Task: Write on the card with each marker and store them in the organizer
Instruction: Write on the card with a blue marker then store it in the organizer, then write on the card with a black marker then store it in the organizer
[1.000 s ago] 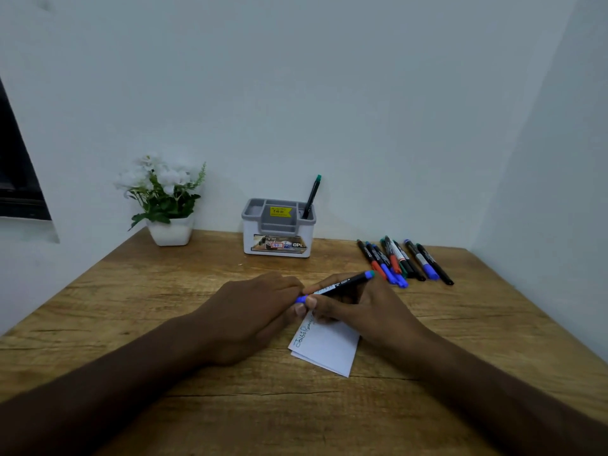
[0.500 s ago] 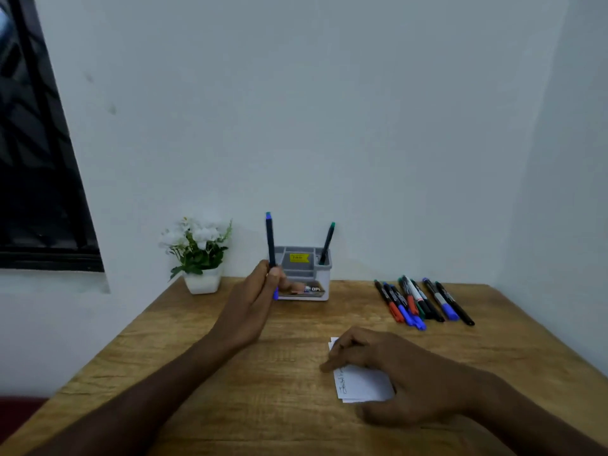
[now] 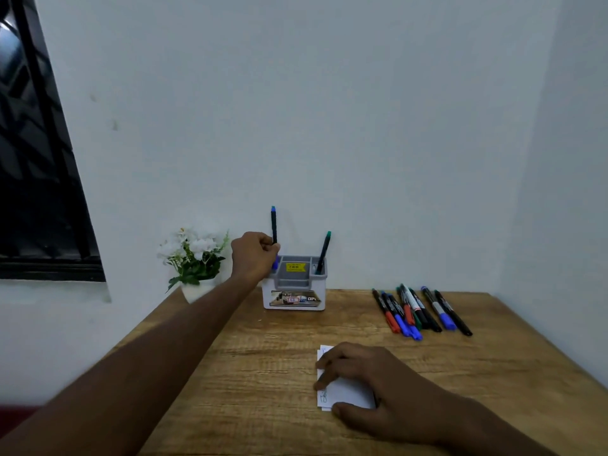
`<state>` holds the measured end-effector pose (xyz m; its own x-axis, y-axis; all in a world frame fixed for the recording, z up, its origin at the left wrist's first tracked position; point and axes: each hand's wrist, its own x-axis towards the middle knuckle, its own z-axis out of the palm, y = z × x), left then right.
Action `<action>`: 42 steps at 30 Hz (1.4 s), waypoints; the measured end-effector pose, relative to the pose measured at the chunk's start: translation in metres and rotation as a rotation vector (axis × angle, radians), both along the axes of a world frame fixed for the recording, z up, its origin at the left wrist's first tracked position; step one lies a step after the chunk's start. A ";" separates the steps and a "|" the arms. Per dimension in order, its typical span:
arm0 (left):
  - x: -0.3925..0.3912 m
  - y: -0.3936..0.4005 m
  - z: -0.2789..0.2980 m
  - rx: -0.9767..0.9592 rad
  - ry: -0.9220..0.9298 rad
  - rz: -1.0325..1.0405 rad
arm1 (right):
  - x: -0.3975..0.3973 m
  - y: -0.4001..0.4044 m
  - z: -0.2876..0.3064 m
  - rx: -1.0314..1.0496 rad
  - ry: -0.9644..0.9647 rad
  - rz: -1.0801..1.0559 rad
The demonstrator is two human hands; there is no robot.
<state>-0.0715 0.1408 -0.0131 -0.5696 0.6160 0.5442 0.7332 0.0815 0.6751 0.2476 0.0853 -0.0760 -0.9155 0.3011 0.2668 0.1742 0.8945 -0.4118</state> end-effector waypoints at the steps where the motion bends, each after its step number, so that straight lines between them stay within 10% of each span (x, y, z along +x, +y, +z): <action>1: -0.001 0.003 -0.002 -0.015 0.002 0.017 | 0.000 0.001 -0.002 0.000 0.000 -0.005; 11: 0.042 -0.065 -0.009 0.100 0.381 -0.194 | -0.007 -0.005 -0.012 0.021 0.037 -0.052; 20: 0.085 -0.133 -0.084 -0.361 0.491 -0.746 | 0.008 0.027 0.004 0.119 0.394 -0.573; 26: 0.078 -0.133 -0.087 -0.313 0.495 -0.813 | 0.042 0.092 -0.006 0.321 0.004 -0.741; 35: 0.079 -0.132 -0.085 -0.346 0.478 -0.819 | 0.033 0.084 -0.005 0.346 0.049 -0.604; 39: 0.078 -0.129 -0.088 -0.362 0.479 -0.818 | 0.057 0.097 0.009 0.314 0.229 -0.854; 42: 0.077 -0.128 -0.089 -0.360 0.487 -0.820 | 0.076 0.109 0.000 0.151 -0.039 -1.002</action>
